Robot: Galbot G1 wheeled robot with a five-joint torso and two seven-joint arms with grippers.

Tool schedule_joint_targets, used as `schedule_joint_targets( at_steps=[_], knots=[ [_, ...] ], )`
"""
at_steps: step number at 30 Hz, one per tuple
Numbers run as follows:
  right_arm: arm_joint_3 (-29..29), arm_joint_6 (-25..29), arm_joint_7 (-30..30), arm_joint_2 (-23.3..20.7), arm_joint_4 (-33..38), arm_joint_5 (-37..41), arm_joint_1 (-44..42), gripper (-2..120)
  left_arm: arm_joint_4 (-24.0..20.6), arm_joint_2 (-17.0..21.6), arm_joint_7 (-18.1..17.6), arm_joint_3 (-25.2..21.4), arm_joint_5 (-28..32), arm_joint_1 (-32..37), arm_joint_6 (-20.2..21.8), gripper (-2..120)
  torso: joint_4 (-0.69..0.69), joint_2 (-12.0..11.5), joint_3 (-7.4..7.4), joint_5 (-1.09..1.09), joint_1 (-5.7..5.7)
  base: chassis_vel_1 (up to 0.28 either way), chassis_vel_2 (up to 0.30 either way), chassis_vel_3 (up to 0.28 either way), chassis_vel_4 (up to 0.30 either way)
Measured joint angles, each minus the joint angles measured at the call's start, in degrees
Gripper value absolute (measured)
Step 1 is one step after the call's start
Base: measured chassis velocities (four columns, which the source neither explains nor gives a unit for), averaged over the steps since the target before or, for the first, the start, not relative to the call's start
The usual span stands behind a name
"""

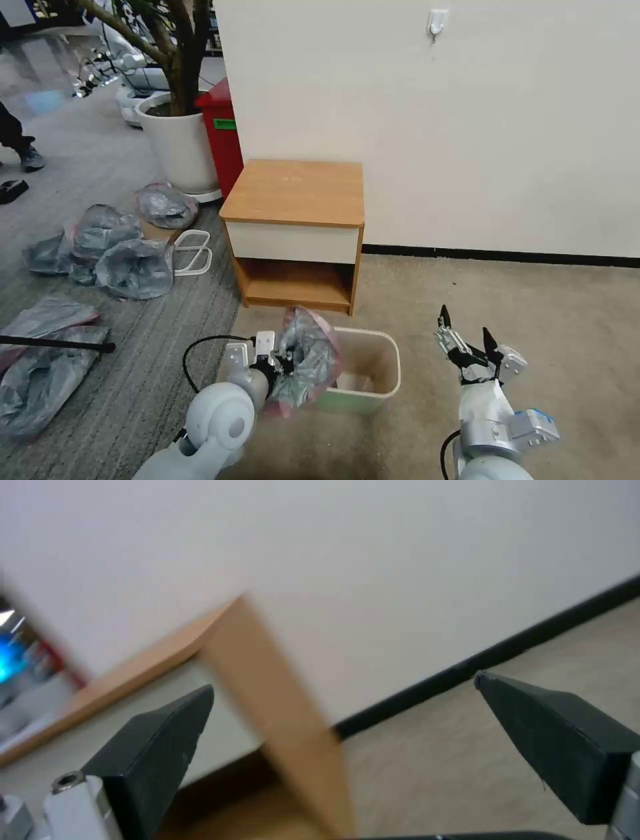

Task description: Pick up the garbage bag from the table and place it over the trash can.

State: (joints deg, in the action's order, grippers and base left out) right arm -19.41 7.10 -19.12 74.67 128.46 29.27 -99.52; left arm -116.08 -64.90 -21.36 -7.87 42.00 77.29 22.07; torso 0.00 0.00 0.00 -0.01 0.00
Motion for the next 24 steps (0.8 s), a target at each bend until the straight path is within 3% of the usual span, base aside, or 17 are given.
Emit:
schedule_joint_targets(
  at_steps=[2, 6, 7, 9, 15, 24],
  knots=[
    [0.36, -2.45, 2.39, -0.49, 0.97, 0.08, -0.52, 100, 0.00, 0.12, 1.40, -0.26, -0.86, 0.46, -1.63, 3, -0.02, 0.00, 0.00, 0.00, 0.00, 0.000, 0.000, 0.000, 0.000],
    [3.99, -12.60, 14.52, -3.67, 5.12, 0.80, -0.57, 100, -0.55, 1.05, 7.83, -2.03, -5.86, 3.09, -8.57, 3, 0.00, 0.00, 0.00, 0.00, 0.00, 0.000, 0.000, 0.000, 0.000],
    [3.99, -12.60, 14.52, -3.67, 5.12, 0.80, -0.57, 100, -0.55, 1.05, 7.83, -2.03, -5.86, 3.09, -8.57, 3, 0.00, 0.00, 0.00, 0.00, 0.00, 0.000, 0.000, 0.000, 0.000],
    [6.17, -17.56, 17.03, -5.31, 5.59, 0.97, 1.07, 100, -0.99, 1.34, 9.59, -2.62, -7.55, 4.50, -10.18, 3, 0.01, 0.00, 0.00, 0.00, 0.00, 0.000, 0.000, 0.000, 0.000],
    [9.59, -24.31, 16.48, -6.25, 3.22, 2.85, 5.26, 100, -1.34, 1.87, 12.65, -2.79, -10.87, 6.48, -13.24, 3, 0.00, 0.00, 0.00, 0.00, 0.00, 0.000, 0.000, 0.000, 0.000],
    [11.00, -31.20, 9.38, -5.82, -0.75, 9.40, 10.42, 100, -2.36, 2.23, 17.44, -2.35, -13.69, 9.54, -17.51, 3, -0.01, 0.00, 0.00, 0.01, 0.00, 0.000, 0.000, 0.000, 0.000]
  ],
)
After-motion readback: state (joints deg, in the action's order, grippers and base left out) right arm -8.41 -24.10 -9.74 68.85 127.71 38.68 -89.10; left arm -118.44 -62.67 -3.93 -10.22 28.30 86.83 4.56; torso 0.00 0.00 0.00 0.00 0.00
